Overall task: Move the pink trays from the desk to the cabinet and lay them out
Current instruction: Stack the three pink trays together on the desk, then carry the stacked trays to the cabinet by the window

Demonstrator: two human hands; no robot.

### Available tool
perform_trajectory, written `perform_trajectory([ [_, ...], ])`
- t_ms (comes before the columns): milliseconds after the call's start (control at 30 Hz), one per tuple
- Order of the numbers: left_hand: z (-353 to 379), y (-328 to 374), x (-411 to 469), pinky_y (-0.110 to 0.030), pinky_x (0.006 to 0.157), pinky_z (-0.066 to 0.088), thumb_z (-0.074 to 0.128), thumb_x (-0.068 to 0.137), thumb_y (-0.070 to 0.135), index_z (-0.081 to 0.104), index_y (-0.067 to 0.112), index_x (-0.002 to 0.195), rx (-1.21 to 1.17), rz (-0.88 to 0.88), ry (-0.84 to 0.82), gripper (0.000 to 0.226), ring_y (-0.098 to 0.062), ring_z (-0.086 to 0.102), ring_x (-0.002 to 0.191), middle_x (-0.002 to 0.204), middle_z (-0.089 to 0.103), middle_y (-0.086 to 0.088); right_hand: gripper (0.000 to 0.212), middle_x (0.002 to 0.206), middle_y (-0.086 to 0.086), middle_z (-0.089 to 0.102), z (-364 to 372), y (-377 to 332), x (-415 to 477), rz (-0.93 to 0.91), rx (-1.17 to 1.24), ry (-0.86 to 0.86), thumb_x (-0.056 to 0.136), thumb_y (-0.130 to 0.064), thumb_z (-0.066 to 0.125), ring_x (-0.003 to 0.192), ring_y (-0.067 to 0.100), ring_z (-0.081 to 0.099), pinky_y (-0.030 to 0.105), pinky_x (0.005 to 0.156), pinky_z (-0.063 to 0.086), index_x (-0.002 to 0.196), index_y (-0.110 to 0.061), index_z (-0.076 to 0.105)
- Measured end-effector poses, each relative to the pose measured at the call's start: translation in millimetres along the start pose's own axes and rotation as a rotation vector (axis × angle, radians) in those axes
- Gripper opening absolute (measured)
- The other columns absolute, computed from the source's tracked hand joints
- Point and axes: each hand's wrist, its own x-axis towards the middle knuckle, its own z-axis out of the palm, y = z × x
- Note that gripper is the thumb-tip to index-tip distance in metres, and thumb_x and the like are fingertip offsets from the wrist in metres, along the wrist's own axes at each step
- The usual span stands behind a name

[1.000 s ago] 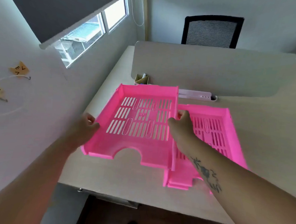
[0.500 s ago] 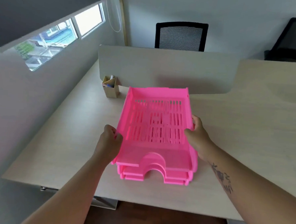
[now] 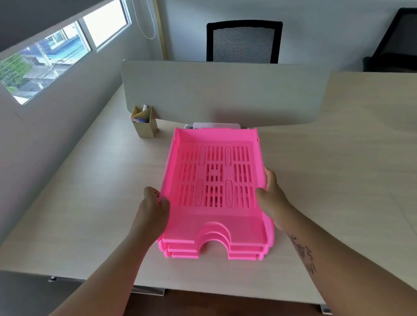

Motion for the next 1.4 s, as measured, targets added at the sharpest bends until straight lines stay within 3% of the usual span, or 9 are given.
perform_trajectory([
  [167,2.5,-1.0,-0.5,-0.041,0.053,0.053,0.034,0.099,0.016,0.036,0.006,0.104,-0.037,-0.018,0.012,0.011,-0.023,0.058,0.068,0.081,0.054,-0.006,0.064,0.129,0.010,0.060,0.4,3.7,10.0,0.006,-0.088,0.018,0.100,-0.006,0.032,0.082,0.031,0.064,0.039,0.068,0.055,0.156,-0.030,0.013],
  [367,5.1,-13.3,-13.8,-0.036,0.066,0.059,0.051,0.094,0.018,0.040,0.010,0.129,-0.159,-0.021,-0.038,0.038,-0.026,0.066,0.088,0.112,0.060,-0.009,0.063,0.138,0.008,0.057,0.3,7.8,7.2,0.018,-0.030,-0.017,0.097,-0.011,0.040,0.103,0.025,0.063,0.046,0.087,0.055,0.155,-0.029,0.021],
  [533,11.5,-33.0,-33.5,-0.028,0.063,0.053,0.052,0.093,0.020,0.049,0.010,0.125,-0.324,-0.095,-0.027,0.034,-0.022,0.066,0.090,0.104,0.065,-0.007,0.057,0.124,0.007,0.063,4.5,24.8,-23.1,0.008,0.034,0.031,0.096,-0.014,0.044,0.088,0.015,0.064,0.030,0.062,0.052,0.151,-0.023,0.034],
  [767,39.0,-49.4,-48.9,-0.013,0.052,0.052,0.058,0.080,0.034,0.054,0.011,0.126,-0.626,-0.184,-0.028,0.052,-0.015,0.065,0.083,0.095,0.067,-0.004,0.043,0.103,0.011,0.068,19.9,69.8,-59.6,0.042,0.208,0.066,0.095,-0.015,0.051,0.087,0.026,0.068,0.046,0.075,0.061,0.138,-0.025,0.051],
  [900,48.2,-55.2,-47.1,-0.009,0.050,0.050,0.057,0.086,0.031,0.053,0.010,0.122,-0.711,-0.195,-0.011,0.042,-0.011,0.061,0.080,0.090,0.064,-0.002,0.062,0.126,0.004,0.067,26.9,96.0,-58.0,0.074,0.289,0.020,0.087,-0.052,0.061,0.113,0.025,0.066,0.053,0.096,0.054,0.143,-0.032,0.045],
  [967,50.7,-59.1,-45.8,-0.011,0.054,0.052,0.056,0.087,0.032,0.051,0.011,0.125,-0.728,-0.196,-0.041,0.044,-0.012,0.063,0.083,0.094,0.066,-0.003,0.089,0.136,0.001,0.062,33.0,106.6,-55.1,0.132,0.353,-0.021,0.069,-0.078,0.063,0.125,0.024,0.060,0.056,0.106,0.045,0.144,-0.035,0.043],
  [1067,53.0,-63.3,-41.8,-0.018,0.061,0.051,0.049,0.095,0.034,0.051,0.010,0.129,-0.771,-0.247,-0.048,0.042,-0.015,0.065,0.087,0.096,0.067,-0.003,0.107,0.138,0.002,0.061,41.9,113.0,-50.5,0.174,0.439,-0.050,0.053,-0.089,0.062,0.131,0.025,0.054,0.057,0.112,0.036,0.143,-0.033,0.047],
  [1233,35.7,-47.7,-37.5,-0.030,0.069,0.048,0.046,0.089,0.053,0.057,0.015,0.125,-0.835,-0.256,-0.025,0.054,-0.026,0.065,0.093,0.099,0.069,-0.007,0.099,0.141,0.000,0.059,43.7,92.5,-51.0,0.175,0.482,-0.005,0.052,-0.091,0.060,0.132,0.027,0.052,0.059,0.109,0.036,0.138,-0.043,0.049],
  [1400,6.5,-27.9,-23.6,-0.046,0.080,0.056,0.048,0.087,0.057,0.064,0.027,0.098,-0.846,-0.220,0.018,0.036,-0.032,0.067,0.096,0.102,0.070,-0.011,0.092,0.129,0.003,0.067,39.3,54.0,-58.4,0.147,0.527,0.048,0.047,-0.092,0.060,0.122,0.033,0.060,0.063,0.106,0.039,0.127,-0.044,0.059],
])
